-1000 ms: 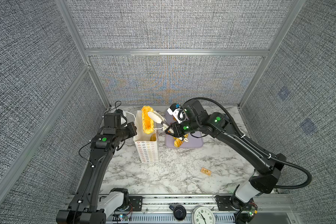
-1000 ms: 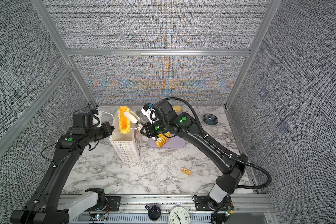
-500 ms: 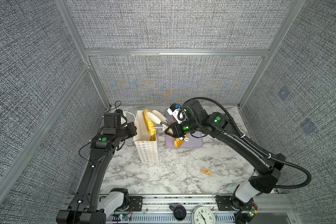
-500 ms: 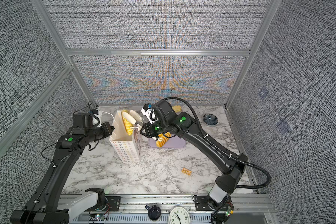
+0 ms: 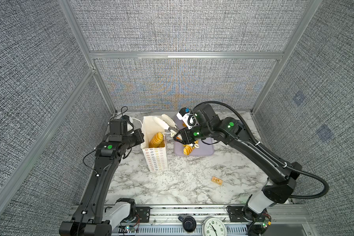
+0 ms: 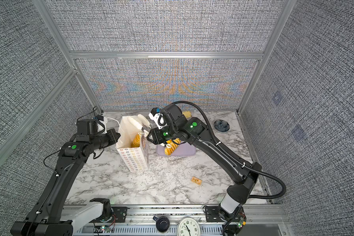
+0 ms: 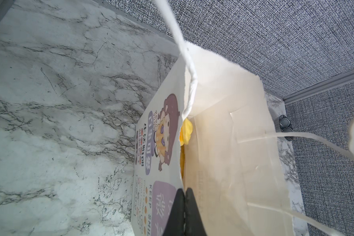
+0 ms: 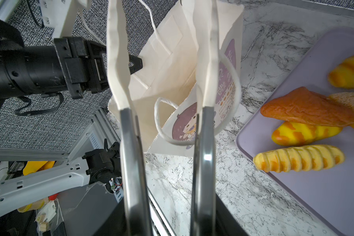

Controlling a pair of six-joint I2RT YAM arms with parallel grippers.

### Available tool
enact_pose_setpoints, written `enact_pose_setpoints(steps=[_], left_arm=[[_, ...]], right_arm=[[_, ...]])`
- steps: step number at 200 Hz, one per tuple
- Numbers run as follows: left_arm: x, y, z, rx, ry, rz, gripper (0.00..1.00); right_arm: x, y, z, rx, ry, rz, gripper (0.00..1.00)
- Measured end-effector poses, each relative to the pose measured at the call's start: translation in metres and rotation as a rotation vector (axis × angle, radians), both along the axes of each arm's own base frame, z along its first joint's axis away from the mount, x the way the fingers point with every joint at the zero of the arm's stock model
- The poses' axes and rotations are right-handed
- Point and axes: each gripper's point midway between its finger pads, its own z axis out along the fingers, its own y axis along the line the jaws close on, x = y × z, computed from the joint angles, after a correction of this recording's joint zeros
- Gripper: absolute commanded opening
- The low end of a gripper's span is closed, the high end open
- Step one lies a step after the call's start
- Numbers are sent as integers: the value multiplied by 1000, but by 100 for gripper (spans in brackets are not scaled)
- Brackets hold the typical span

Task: Place the fake bread into the paper bag
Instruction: 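Withdraw the empty tongs from the bag back over the tray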

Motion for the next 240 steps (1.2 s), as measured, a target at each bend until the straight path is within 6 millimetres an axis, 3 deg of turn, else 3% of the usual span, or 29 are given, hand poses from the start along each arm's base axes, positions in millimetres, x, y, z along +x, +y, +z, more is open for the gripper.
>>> enact_pose_setpoints(steps=[63,137,203,240], left_arm=[[0,0,0,0,0,0,1],[1,0,-1,0,2,0,1],[3,-1,-3,-2,8,-3,1],[3,-2,-2,-4,6,-6,1]], right_arm=[[4,-10,15,19,-35,-33,49],[16,-39,34,52,-65,-111,49],[33,-85,19,58,-18,-242,49],[39,-113,1,61,28,-314,49]])
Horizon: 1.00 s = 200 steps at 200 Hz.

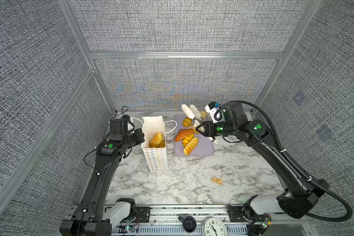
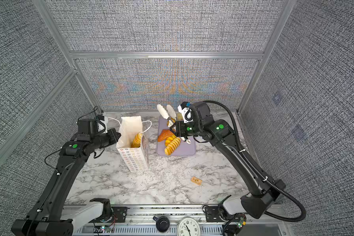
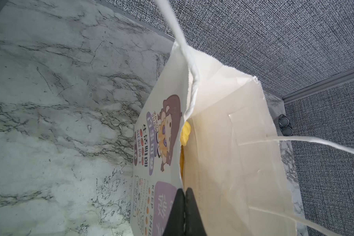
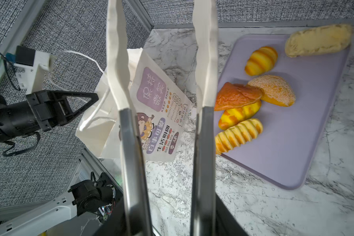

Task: Place the fake bread into the paper bag
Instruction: 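Withdraw the empty tongs from the bag back over the tray, then lower the tongs onto the next ridged yellow pastry and close on it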

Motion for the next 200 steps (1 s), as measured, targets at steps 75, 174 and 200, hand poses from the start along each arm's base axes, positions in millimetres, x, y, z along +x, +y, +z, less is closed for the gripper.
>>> enact_pose_setpoints(steps=[75,174,200], left_arm=[[0,0,0,0,0,0,1],[-2,0,1,0,-3,0,1],[-2,0,2,0,-4,0,1]], right_arm=[[0,-32,-56,11,143,-77,49],[-10,-42,-121,-4,301,-105,49],[-12,-42,-131,-9,323,-105,49]])
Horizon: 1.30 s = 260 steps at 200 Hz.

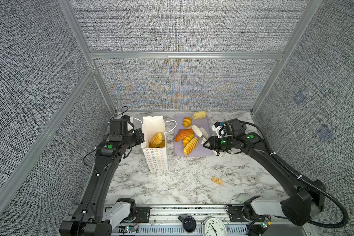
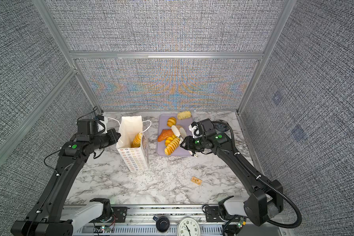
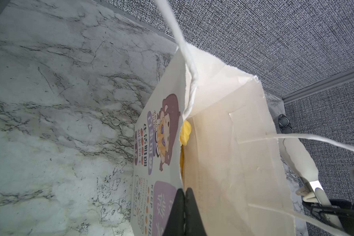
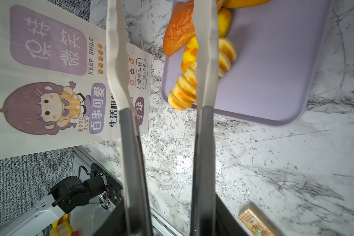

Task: Place the fake bread into the paper bag
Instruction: 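Lower the tongs onto the next ridged yellow pastry and close on it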

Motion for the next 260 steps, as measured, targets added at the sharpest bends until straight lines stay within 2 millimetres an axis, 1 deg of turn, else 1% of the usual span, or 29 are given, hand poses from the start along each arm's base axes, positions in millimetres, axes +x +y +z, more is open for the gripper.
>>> enact_pose_setpoints(steps=[56,106,170,210,260], left_arm=[[0,0,0,0,-2,0,1],[0,0,1,0,-2,0,1],[-1,0,-2,1,3,0,1],[-1,0,-2,1,2,0,1],[0,0,-2,1,1,0,1]], right_arm=[[1,0,-12,-4,23,-3,49],[-1,-2,-26,-13,54,-5,49],[-1,-4,-50,-27,102,-16,49],[-2,-4,-67,-19,151,-24,53],[0,-2,-77,0,174,-29,57]])
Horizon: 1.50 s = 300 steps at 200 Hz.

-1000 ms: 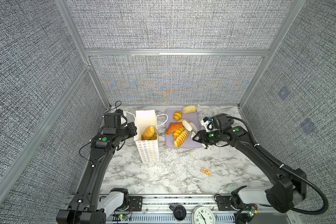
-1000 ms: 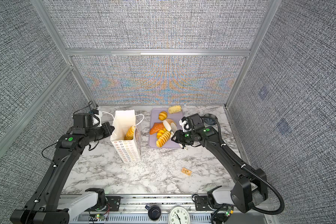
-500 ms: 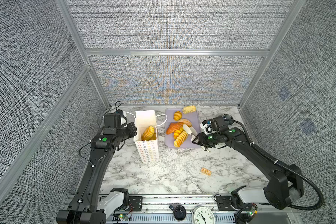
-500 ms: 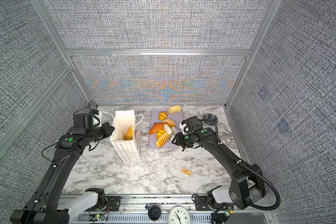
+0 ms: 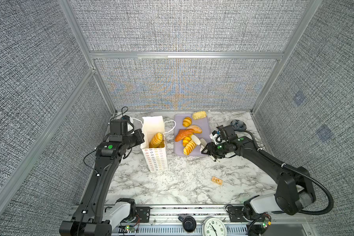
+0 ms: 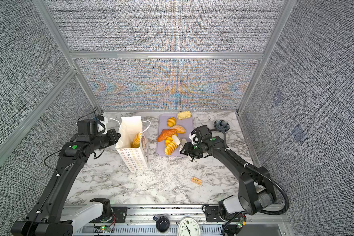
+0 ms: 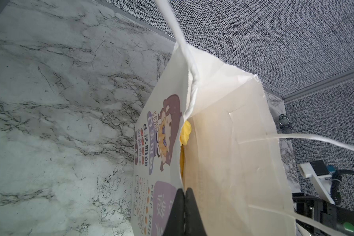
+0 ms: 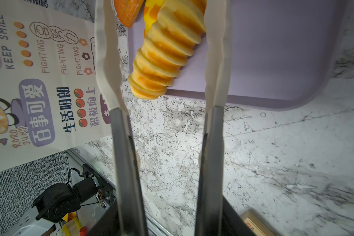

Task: Place the fake bread into the paper bag
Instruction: 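Lower the tongs onto the next ridged yellow pastry and close on it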

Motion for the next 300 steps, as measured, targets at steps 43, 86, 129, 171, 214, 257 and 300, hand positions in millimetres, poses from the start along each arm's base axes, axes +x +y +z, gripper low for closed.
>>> enact_pose_setpoints(steps=[43,86,129,171,214,257,300], left_arm=[[0,0,-1,1,0,-1,1],[0,0,-1,2,0,-1,1],[0,0,-1,2,0,-2,1],[0,0,-1,2,1,-2,1],[1,0,-2,2,2,-2,1],[2,0,-2,2,3,-2,1],[3,0,-3,2,4,-2,1]], right_arm=[[2,0,-7,11,18,-13,60],[3,2,-13,23,41,-16,61],[7,6,-18,38,49,-18,63],[10,8,-23,41,63,-19,63],[14,11,-30,50,72,-20,63],[16,13,-35,58,85,-22,62],[17,15,-41,60,100,-22,60]])
